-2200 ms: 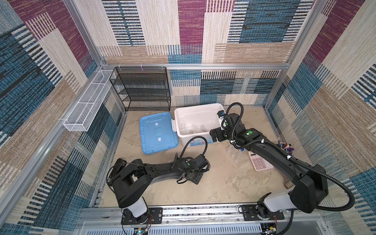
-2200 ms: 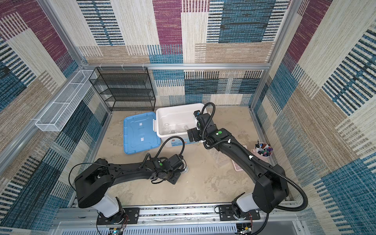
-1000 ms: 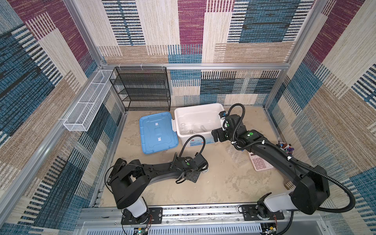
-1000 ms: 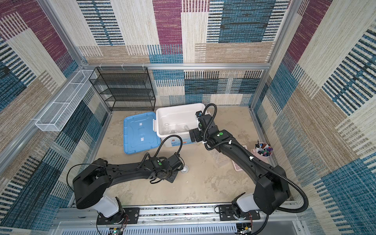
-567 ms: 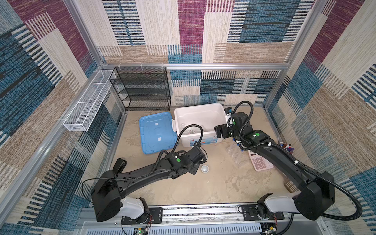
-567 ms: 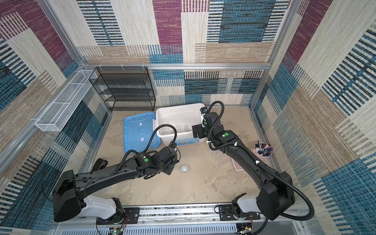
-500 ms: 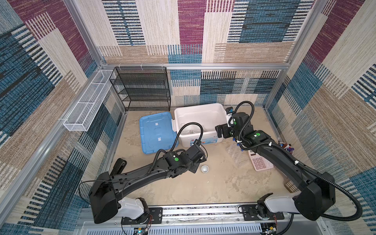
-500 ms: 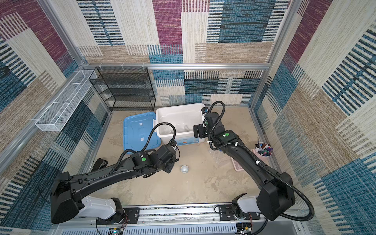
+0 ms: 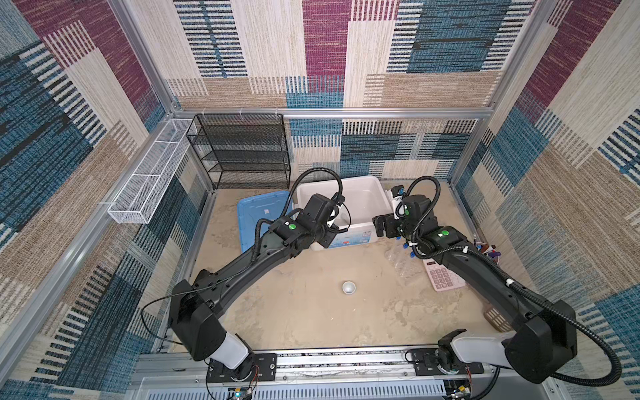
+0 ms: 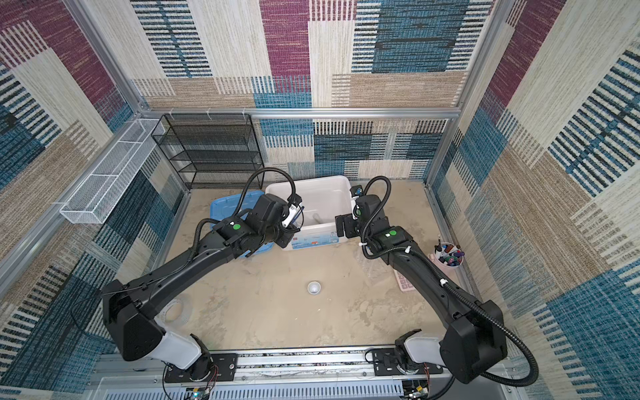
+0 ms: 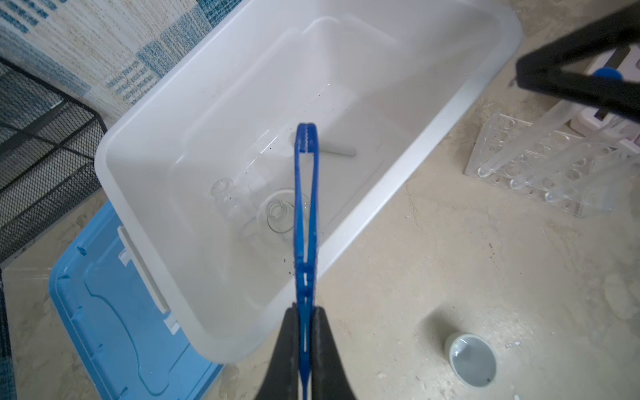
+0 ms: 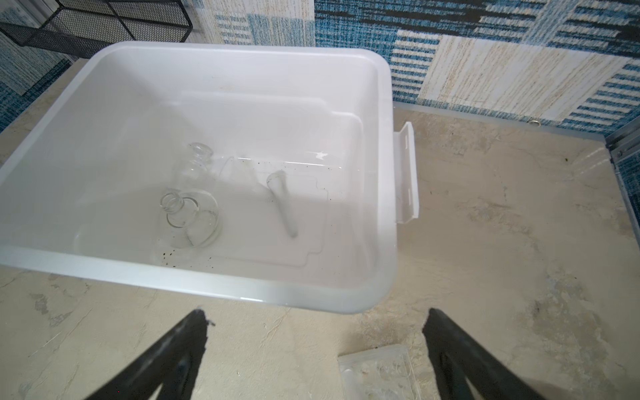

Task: Organize the chemistry lab equipment
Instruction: 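Lift the blue tweezers with the left gripper and carry them over the bin, then lower the tweezers into the bin with the left gripper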

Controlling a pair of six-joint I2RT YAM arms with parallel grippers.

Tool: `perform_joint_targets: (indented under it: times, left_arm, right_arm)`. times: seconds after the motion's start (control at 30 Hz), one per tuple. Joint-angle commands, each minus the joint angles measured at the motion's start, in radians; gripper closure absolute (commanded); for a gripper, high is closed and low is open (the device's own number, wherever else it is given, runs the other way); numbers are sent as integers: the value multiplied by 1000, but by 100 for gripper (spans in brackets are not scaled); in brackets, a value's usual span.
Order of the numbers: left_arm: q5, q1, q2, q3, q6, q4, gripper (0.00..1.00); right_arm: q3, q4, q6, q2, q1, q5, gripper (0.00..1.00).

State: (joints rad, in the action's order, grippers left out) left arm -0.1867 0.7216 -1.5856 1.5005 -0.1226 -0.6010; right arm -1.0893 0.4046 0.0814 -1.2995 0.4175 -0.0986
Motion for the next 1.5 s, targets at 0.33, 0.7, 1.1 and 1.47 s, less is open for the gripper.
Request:
perform_joint_targets:
  times: [0.33, 0.7, 1.1, 1.47]
  left_arm:
    - [371, -68, -452, 475, -282, -69, 100]
    - [492, -83, -729, 737, -295, -178, 100]
    - [467, -126, -804, 731, -270, -200, 100]
    - [514, -150, -851, 770, -249, -239, 100]
  right_arm:
    - [69, -21, 3, 67, -1, -17, 0]
    - [85, -7, -10, 69, -1, -4, 0]
    - [84, -6, -20, 54, -2, 4, 0]
    - [79, -6, -17, 43, -2, 13, 0]
